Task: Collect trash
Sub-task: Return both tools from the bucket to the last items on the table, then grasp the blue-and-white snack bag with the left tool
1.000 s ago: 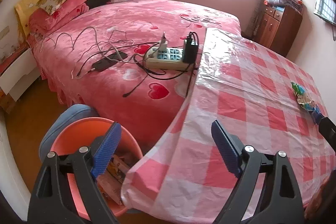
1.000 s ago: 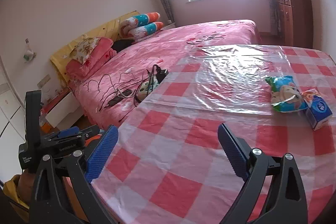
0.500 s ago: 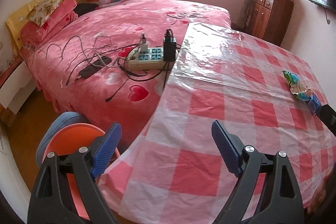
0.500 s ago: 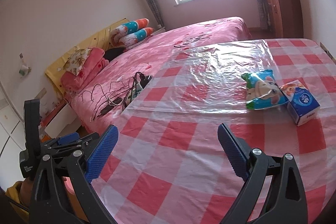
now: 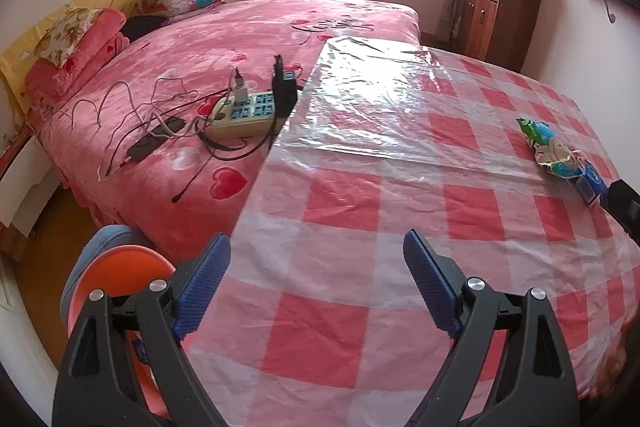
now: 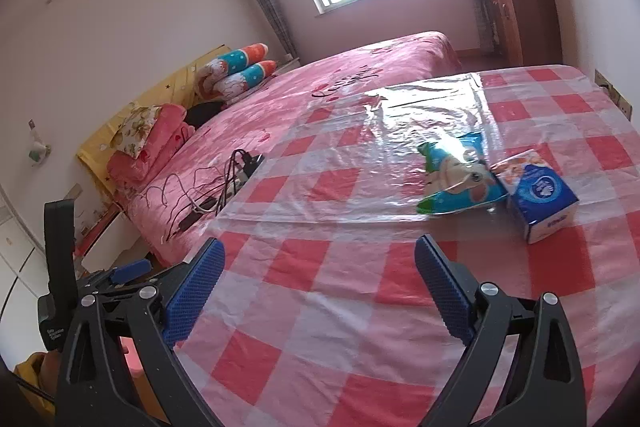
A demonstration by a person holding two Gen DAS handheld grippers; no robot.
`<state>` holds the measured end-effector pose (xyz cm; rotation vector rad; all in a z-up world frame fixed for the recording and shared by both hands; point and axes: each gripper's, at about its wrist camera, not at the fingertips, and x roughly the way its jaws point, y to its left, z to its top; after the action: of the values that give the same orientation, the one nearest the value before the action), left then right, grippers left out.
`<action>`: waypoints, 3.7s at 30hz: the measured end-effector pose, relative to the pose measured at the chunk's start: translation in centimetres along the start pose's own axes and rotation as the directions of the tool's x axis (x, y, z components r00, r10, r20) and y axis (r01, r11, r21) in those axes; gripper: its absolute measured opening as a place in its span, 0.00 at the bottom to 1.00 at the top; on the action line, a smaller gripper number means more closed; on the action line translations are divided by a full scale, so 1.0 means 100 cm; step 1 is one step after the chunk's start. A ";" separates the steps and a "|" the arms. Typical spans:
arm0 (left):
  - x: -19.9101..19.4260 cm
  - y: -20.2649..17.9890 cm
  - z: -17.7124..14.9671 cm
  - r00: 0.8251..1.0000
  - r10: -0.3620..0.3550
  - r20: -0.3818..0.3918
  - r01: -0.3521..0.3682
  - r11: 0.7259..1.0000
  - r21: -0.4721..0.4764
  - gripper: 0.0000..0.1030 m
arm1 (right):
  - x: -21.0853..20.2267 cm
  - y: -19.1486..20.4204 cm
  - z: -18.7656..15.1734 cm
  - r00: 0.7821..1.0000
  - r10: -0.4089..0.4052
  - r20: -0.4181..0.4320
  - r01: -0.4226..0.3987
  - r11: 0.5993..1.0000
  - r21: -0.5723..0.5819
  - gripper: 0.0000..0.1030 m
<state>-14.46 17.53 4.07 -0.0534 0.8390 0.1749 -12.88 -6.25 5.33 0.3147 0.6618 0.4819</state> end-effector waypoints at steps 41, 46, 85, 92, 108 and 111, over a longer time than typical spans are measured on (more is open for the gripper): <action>0.017 -0.152 0.051 0.932 -0.353 -0.081 0.359 0.930 0.078 0.86 | -0.029 -0.141 0.019 0.963 -0.262 -0.062 0.269 0.949 0.166 0.92; 0.033 -0.191 0.073 0.897 -0.425 -0.121 0.435 0.897 0.074 0.86 | -0.022 -0.146 0.019 0.969 -0.229 -0.091 0.242 0.956 0.166 0.92; 0.108 -0.248 0.094 0.936 -0.314 -0.157 0.329 0.941 0.079 0.46 | 0.025 -0.142 0.032 0.973 -0.145 -0.178 0.160 0.984 0.073 0.86; 0.091 -0.221 0.088 0.937 -0.318 -0.148 0.328 0.944 0.047 0.45 | 0.026 -0.144 0.034 0.972 -0.154 -0.179 0.169 0.983 0.074 0.76; 0.059 -0.140 0.057 0.955 -0.255 -0.152 0.264 0.964 0.040 0.45 | 0.025 -0.146 0.032 0.970 -0.160 -0.184 0.177 0.981 0.076 0.52; 0.060 -0.127 0.052 0.957 -0.245 -0.156 0.254 0.967 0.035 0.45 | 0.025 -0.145 0.032 0.971 -0.152 -0.184 0.167 0.983 0.073 0.51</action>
<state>-4.48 6.41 2.86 -0.1221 0.9795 -0.0915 -4.36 -17.61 0.26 0.3013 0.8767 0.3289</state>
